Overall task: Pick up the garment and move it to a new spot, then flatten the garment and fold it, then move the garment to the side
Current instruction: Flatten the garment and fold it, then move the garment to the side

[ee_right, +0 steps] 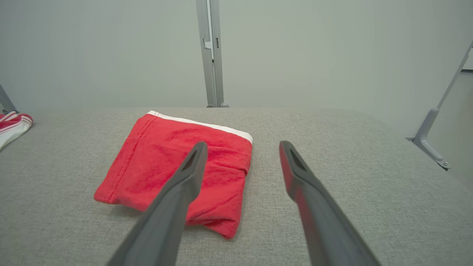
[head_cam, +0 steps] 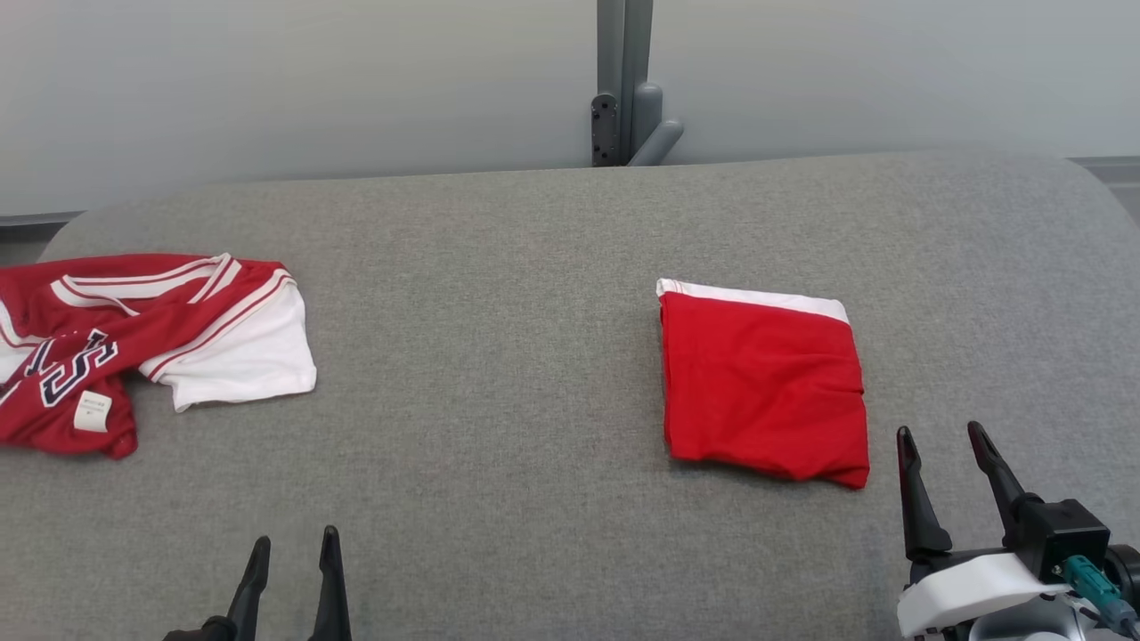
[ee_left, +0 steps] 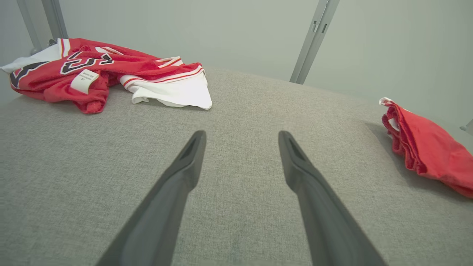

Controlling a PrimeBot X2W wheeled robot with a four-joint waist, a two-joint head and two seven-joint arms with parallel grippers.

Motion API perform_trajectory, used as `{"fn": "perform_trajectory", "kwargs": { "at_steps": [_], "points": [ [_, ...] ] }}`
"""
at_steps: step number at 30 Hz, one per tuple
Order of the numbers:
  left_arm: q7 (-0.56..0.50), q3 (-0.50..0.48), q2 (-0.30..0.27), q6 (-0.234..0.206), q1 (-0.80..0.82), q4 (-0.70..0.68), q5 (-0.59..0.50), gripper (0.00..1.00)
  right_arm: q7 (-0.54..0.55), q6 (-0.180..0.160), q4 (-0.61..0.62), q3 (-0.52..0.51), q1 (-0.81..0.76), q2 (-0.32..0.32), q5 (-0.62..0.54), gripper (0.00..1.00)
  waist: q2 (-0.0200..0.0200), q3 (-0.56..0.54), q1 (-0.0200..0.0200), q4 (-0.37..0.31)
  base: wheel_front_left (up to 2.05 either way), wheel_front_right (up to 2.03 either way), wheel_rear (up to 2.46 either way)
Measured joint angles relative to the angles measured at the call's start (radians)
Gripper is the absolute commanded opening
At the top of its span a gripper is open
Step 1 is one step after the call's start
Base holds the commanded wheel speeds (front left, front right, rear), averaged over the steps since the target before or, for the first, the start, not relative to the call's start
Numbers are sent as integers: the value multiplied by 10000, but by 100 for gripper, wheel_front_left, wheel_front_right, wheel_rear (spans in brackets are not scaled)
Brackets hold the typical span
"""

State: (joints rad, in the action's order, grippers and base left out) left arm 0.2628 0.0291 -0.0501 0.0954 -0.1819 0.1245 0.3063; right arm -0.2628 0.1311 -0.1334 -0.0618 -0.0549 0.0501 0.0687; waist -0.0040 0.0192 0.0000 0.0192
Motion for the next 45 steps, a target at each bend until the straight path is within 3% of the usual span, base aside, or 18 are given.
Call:
{"fn": "perform_trajectory", "kwargs": {
  "at_steps": [6,22,28,36,45],
  "points": [
    [-2,17,-6,280,-3,428,-36,100,0,0,-163,-422,-61,0,-215,100,0,-113,0,271,0,0,0],
    [-2,-36,-21,328,-28,378,-13,100,0,0,-449,-263,-126,-8,-255,100,0,-252,0,370,0,0,0],
    [-2,-111,-19,334,-70,328,59,100,2,2,-1001,134,314,169,387,100,0,-213,0,274,0,0,0],
    [-2,44,-15,334,114,324,123,100,2291,6,-2249,821,2304,1526,2000,100,0,225,0,227,0,0,0],
    [-2,286,-10,334,873,426,253,100,3154,-2,-4589,1101,3981,1348,2905,100,0,1161,0,367,0,0,0]
  ]
}}
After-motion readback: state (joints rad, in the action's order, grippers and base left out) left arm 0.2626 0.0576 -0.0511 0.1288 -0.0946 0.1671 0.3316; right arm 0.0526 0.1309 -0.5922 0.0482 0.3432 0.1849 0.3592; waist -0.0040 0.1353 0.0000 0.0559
